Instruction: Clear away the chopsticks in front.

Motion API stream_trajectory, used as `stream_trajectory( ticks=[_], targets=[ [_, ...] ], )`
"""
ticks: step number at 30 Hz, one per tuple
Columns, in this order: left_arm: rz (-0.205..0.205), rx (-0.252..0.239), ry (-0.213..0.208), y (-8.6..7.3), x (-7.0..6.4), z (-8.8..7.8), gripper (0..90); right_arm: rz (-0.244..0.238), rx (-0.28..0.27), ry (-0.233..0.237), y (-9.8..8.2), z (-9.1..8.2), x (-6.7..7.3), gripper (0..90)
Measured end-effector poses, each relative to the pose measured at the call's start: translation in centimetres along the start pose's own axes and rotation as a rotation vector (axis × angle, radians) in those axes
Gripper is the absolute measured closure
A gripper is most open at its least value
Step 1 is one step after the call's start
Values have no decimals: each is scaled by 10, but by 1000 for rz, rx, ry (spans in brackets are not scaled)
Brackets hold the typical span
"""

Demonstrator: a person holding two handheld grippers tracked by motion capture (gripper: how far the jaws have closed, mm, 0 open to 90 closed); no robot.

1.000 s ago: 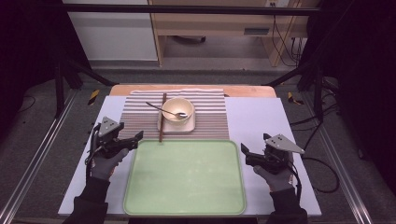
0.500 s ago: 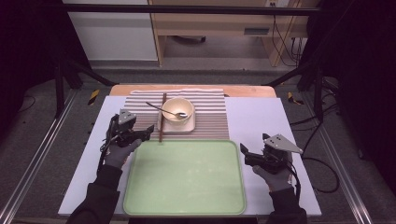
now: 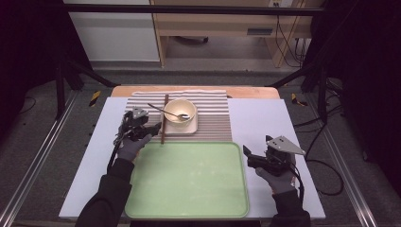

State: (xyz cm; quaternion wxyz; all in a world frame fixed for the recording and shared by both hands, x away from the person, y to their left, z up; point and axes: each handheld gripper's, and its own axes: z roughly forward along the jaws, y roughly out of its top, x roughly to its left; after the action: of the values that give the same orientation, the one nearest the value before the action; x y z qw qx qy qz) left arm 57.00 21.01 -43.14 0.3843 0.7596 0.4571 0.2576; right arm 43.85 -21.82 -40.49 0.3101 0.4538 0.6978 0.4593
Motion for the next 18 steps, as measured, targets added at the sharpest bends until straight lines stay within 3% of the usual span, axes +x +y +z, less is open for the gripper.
stream_trajectory(
  ticks=[8,13,18],
  targets=[
    [-2,41,-10,-1,0,17,456,-4,9,3,-1,2,2,111],
    [-13,48,-15,2,1,22,550,-2,11,4,-1,2,1,112],
    [-20,92,-21,3,-1,34,624,-3,13,3,-2,2,1,113]
  ],
)
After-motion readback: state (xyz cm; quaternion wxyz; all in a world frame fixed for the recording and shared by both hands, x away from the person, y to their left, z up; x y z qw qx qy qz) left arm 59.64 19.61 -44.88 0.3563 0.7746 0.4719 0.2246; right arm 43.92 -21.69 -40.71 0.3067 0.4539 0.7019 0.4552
